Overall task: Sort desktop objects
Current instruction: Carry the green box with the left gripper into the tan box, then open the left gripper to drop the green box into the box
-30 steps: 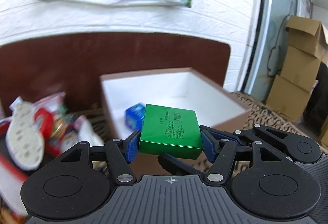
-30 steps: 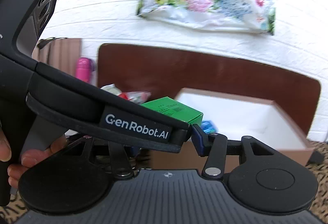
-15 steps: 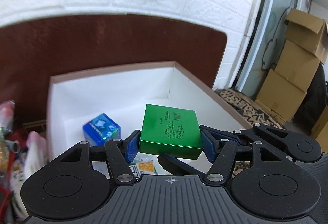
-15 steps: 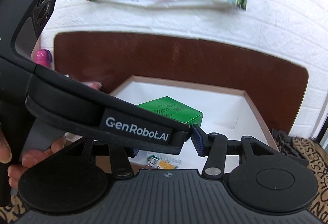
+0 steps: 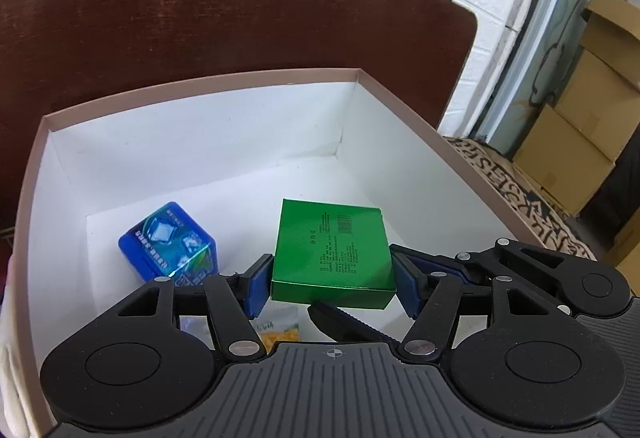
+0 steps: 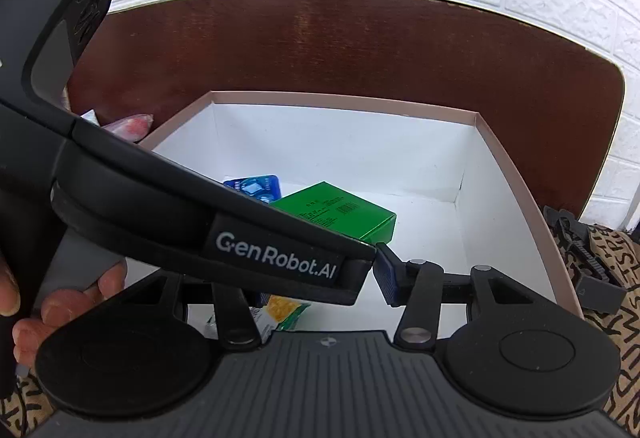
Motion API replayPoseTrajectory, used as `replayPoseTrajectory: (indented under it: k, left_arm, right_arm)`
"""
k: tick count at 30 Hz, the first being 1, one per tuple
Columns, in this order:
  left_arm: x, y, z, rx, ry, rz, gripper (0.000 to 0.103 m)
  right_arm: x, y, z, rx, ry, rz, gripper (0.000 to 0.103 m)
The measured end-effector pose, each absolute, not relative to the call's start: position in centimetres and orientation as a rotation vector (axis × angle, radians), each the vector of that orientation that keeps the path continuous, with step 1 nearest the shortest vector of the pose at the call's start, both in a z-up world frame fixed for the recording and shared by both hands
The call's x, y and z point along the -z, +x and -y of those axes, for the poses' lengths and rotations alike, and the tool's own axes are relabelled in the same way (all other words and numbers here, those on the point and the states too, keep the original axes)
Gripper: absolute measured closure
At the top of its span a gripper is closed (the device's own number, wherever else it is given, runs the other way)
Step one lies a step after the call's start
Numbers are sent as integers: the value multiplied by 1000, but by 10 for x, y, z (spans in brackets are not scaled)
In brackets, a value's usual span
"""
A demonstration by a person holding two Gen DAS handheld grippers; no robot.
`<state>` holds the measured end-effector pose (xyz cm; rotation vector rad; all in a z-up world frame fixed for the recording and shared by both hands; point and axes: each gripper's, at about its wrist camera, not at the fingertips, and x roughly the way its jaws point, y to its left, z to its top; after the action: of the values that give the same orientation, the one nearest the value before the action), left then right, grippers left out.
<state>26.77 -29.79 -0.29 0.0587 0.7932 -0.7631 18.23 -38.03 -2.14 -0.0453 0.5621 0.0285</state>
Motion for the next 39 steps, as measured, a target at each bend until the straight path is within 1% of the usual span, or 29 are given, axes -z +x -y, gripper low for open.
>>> replayPoseTrajectory:
  k: [1, 2, 3, 4, 5, 6, 10, 11, 16, 27, 33, 39]
  left_arm:
    - [3, 269, 298, 757, 58, -794, 27]
    - [4, 271, 298, 751, 50, -806, 20]
    - [4, 272, 297, 753, 32, -822, 10]
    - [4, 273, 296, 754, 10, -830, 6]
    - [3, 273, 293, 752, -8, -822, 0]
    - [2, 272, 290, 748, -18, -809, 0]
    - [0, 269, 286, 747, -19, -802, 0]
    - [0, 267, 285, 752, -16, -798, 0]
    - [-4, 260, 283, 751, 9, -761, 0]
    - [-12, 239, 272, 734, 26, -753, 0]
    - [-21, 206, 255, 689, 58, -662, 0]
    - [-26, 163, 225, 641, 35, -579, 0]
  right_arm:
    - [22, 185, 380, -28, -45, -562, 46]
    - [23, 187, 380, -26, -45, -563, 42]
    - [23, 189, 380, -17, -47, -561, 37]
    - [24, 191, 379, 1, -53, -556, 32]
    - [25, 192, 380, 12, -60, -554, 30]
    - [26, 192, 380, 14, -57, -554, 28]
    - [28, 186, 385, 67, -21, -539, 7]
    - [28, 185, 386, 85, -15, -536, 5]
    - [29, 179, 387, 103, 37, -548, 4]
    - [21, 158, 379, 79, 104, -541, 1]
    - [11, 138, 368, 20, 131, -517, 1]
    - [6, 108, 344, 3, 59, -463, 0]
